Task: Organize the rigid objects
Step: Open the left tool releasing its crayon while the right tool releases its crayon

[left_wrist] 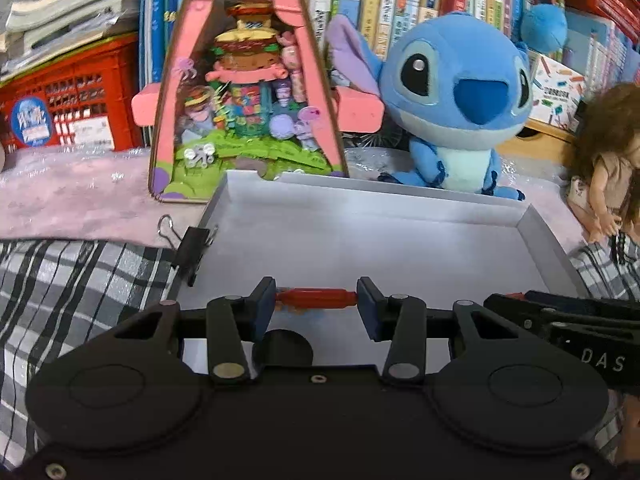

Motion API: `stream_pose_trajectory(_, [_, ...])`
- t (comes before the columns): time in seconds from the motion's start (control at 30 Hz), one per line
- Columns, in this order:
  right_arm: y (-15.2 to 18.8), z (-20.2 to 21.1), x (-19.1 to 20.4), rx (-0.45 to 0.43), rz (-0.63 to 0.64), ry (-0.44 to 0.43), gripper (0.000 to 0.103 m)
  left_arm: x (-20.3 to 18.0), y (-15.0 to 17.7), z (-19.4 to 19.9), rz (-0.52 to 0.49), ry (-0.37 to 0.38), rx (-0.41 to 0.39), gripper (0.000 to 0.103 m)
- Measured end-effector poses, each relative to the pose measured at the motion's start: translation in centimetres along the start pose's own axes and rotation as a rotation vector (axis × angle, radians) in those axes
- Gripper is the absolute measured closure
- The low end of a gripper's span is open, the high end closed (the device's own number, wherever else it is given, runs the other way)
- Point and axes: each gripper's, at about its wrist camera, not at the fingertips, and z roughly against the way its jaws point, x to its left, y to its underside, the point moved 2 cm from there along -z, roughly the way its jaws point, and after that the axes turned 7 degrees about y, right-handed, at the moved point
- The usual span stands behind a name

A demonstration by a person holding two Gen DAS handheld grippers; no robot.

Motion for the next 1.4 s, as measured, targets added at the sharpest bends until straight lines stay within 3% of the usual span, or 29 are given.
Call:
stream_pose_trajectory(0.47, [0.9, 0.2, 1.8, -0.052, 0.136, 0.022, 0.053, -0.8, 0.8, -0.1, -0.061, 0.034, -0.043, 0.061])
stream_pose_trajectory(1.03, [1.6, -0.3, 1.4, -0.046, 0.13, 0.037, 0.053, -0.9, 1.1, 0.0, -0.07, 0.047, -0.063, 0.061])
stream_pose_trajectory(1.27, [1.6, -0.2, 1.4, -0.052, 0.127, 0.03, 0.05, -0.9, 1.1, 0.0, -0.06, 0.055, -0.059, 0.056])
stream_pose_trajectory(1.4, [1.8, 0.0, 1.4, -0.058, 0.124, 0.03, 0.041, -0.9, 1.2, 0.2, -0.047, 0.062, -0.045, 0.051])
